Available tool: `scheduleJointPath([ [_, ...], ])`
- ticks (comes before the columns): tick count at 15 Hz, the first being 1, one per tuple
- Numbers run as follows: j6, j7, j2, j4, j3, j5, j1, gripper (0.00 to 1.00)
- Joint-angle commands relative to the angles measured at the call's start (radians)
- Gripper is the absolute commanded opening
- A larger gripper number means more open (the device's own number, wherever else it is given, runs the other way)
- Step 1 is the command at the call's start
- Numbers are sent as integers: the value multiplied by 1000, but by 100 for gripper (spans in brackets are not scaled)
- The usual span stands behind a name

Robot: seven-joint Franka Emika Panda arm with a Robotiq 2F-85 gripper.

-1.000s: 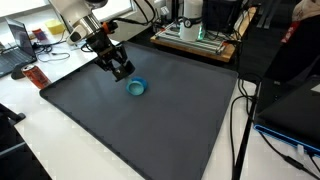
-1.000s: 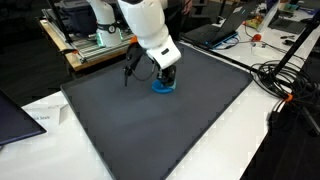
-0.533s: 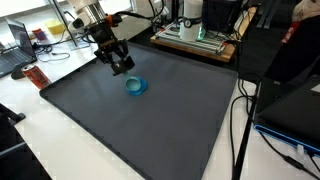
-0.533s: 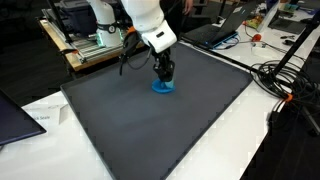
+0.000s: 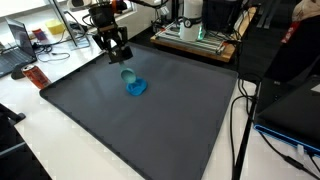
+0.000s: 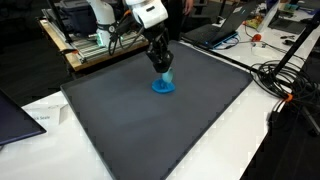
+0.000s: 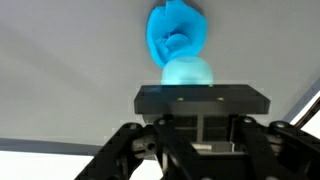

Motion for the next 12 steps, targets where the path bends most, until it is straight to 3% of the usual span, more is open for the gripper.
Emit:
scheduleJointPath([
  [1, 82, 214, -105, -87, -33, -115, 63, 23],
  [8, 23, 768, -158, -57, -53, -518, 160, 23],
  [12, -123, 993, -167, -8, -33, -656, 210, 23],
])
